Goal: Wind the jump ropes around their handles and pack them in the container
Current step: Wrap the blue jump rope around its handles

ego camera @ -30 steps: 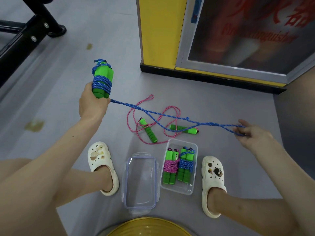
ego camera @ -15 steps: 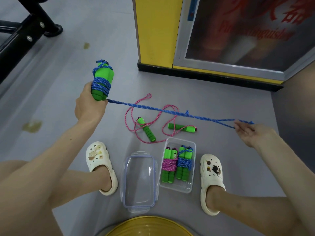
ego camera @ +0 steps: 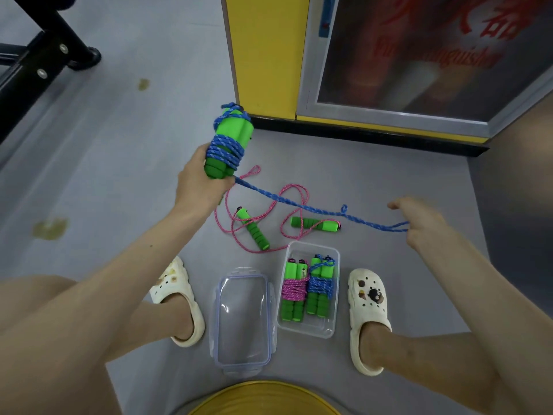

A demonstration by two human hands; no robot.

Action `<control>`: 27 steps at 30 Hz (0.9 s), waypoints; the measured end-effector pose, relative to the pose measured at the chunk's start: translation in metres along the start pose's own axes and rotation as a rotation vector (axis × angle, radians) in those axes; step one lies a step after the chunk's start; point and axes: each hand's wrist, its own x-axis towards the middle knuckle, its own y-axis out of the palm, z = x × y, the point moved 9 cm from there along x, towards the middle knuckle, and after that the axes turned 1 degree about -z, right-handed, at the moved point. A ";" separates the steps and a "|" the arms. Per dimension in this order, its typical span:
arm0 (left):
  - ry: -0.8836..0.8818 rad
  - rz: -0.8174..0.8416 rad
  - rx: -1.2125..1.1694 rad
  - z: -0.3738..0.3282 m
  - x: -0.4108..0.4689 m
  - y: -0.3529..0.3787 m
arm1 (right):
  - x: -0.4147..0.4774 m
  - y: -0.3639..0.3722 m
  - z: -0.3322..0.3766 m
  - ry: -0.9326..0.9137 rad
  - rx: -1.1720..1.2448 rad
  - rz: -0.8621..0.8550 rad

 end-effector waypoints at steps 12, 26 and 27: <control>-0.022 0.413 -0.219 -0.039 -0.040 0.075 | -0.083 0.104 0.045 -0.394 -0.024 0.446; -0.033 0.406 -0.228 -0.034 -0.038 0.061 | -0.113 0.137 0.045 -0.512 -0.107 0.646; -0.026 0.391 -0.210 -0.035 -0.038 0.059 | -0.111 0.136 0.046 -0.508 -0.107 0.639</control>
